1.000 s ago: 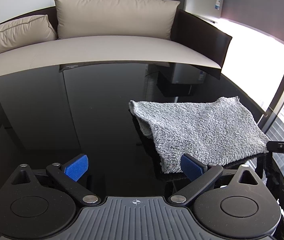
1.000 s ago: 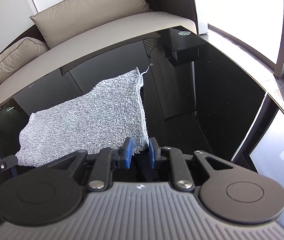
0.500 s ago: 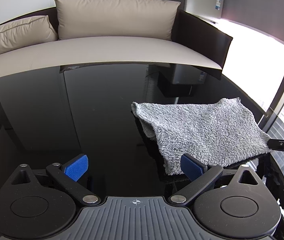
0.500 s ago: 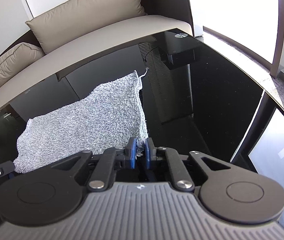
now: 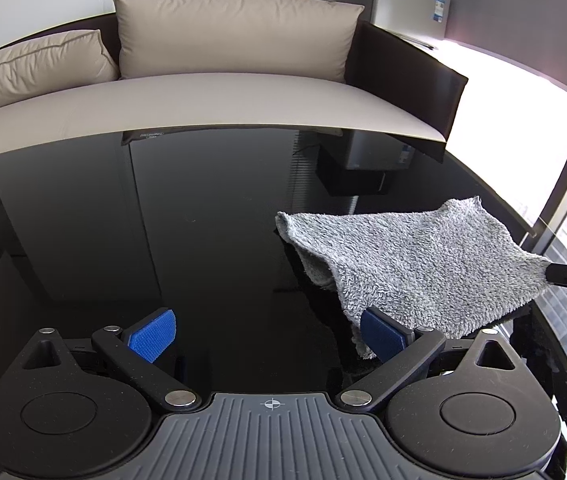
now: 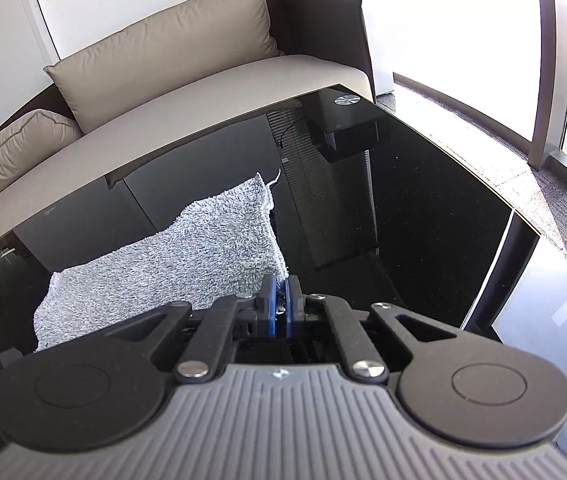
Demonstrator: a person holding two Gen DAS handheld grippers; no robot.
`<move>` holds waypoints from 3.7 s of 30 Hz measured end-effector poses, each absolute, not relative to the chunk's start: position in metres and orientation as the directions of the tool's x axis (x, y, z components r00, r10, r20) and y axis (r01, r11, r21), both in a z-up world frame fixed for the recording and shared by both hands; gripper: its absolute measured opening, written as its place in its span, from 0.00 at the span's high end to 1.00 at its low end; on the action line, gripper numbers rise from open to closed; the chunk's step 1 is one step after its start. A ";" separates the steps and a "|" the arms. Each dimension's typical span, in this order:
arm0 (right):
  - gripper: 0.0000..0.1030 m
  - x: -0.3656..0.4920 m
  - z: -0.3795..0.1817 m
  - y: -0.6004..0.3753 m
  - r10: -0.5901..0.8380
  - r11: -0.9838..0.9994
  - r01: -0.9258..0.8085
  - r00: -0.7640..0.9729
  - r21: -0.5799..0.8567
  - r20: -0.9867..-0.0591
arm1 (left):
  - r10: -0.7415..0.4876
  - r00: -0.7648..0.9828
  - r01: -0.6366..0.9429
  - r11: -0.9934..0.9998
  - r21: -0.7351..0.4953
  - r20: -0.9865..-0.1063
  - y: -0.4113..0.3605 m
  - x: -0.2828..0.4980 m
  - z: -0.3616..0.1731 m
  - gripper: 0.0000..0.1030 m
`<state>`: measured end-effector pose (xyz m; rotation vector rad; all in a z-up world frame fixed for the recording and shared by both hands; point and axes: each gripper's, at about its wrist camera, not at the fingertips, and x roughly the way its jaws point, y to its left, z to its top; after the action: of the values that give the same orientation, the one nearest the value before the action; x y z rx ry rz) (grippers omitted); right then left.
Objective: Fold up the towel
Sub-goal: 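Close the right gripper on the folded edge of the grey towel, then lift the gripped edge with the right gripper and fold it over the towel, then close the left gripper on the folded towel while the right gripper holds it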
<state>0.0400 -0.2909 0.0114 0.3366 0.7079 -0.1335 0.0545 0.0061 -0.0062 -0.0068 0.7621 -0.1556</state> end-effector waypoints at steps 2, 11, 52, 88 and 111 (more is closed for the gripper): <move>0.96 0.040 0.012 -0.287 -0.006 0.942 0.223 0.757 0.250 -0.653 | -0.142 0.712 0.138 0.989 -0.061 -0.687 0.007 0.055 -0.006 0.05; 0.96 0.042 0.026 -0.265 0.084 0.953 0.104 0.813 0.285 -0.576 | -0.139 0.707 0.136 0.989 -0.059 -0.693 0.008 0.055 -0.007 0.04; 0.96 0.044 0.045 -0.134 0.566 0.816 -0.523 0.642 0.245 -0.517 | -0.112 0.699 0.084 0.994 -0.074 -0.706 0.038 0.052 0.000 0.04; 0.96 0.018 0.022 -0.139 0.662 0.678 -0.708 0.471 0.198 -0.582 | -0.226 0.675 0.137 0.974 -0.182 -0.702 0.015 0.139 -0.005 0.02; 0.96 0.023 0.017 -0.133 0.668 0.675 -0.706 0.461 0.215 -0.584 | -0.264 0.697 0.220 0.964 -0.151 -0.667 -0.014 0.150 -0.023 0.53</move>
<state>0.0230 -0.1329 0.0168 -0.0605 0.6905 0.8453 0.1505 -0.0140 -0.0226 -0.0611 0.7533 -0.2699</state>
